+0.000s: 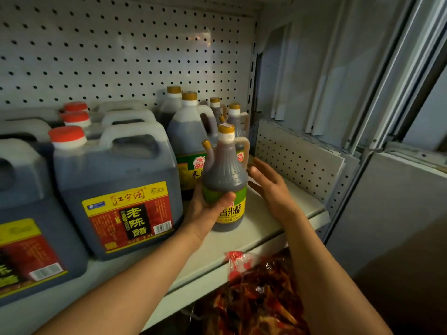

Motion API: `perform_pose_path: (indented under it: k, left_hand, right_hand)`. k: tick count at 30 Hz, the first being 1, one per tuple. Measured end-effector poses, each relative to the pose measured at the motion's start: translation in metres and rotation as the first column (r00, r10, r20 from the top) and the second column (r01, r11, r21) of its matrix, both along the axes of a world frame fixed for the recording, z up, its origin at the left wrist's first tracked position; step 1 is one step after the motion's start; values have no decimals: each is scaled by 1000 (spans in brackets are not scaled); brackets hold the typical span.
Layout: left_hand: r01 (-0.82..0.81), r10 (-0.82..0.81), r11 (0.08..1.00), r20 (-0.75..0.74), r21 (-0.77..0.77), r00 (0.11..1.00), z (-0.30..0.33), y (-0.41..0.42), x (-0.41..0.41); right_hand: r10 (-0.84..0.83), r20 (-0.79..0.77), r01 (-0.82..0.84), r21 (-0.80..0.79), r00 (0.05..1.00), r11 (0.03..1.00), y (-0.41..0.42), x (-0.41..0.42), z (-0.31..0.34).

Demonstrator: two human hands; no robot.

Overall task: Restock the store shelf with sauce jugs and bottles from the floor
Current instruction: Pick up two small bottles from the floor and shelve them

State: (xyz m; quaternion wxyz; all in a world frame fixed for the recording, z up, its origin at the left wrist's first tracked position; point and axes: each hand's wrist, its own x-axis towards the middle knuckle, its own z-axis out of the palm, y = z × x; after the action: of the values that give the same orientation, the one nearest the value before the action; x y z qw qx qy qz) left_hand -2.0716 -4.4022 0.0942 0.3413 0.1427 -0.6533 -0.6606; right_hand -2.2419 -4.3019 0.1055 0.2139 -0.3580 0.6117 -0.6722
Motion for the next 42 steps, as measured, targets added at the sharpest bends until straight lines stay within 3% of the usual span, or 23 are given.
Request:
perform_pose_path:
  k: [7, 12, 18, 23, 37, 42]
  left_hand:
    - [69, -56, 995, 164, -74, 985, 1, 7, 2]
    - [147, -127, 985, 207, -85, 970, 4, 8, 2]
    - [176, -88, 942, 297, -285, 951, 8, 12, 0]
    - [190, -141, 966, 261, -174, 955, 5, 8, -5]
    - [172, -134, 978, 274, -116, 952, 4, 10, -8]
    - [162, -109, 978, 340, -130, 934, 6, 10, -6]
  right_hand:
    - [142, -127, -137, 44, 982, 990, 33, 51, -6]
    - [62, -171, -53, 58, 983, 997, 37, 59, -3]
    - [-101, -76, 104, 46, 992, 993, 49, 37, -4]
    - [-157, -99, 167, 113, 983, 979, 53, 11, 5]
    - [-204, -180, 235, 167, 962, 958, 30, 5, 0]
    - [-369, -132, 389, 199, 920, 899, 55, 41, 3]
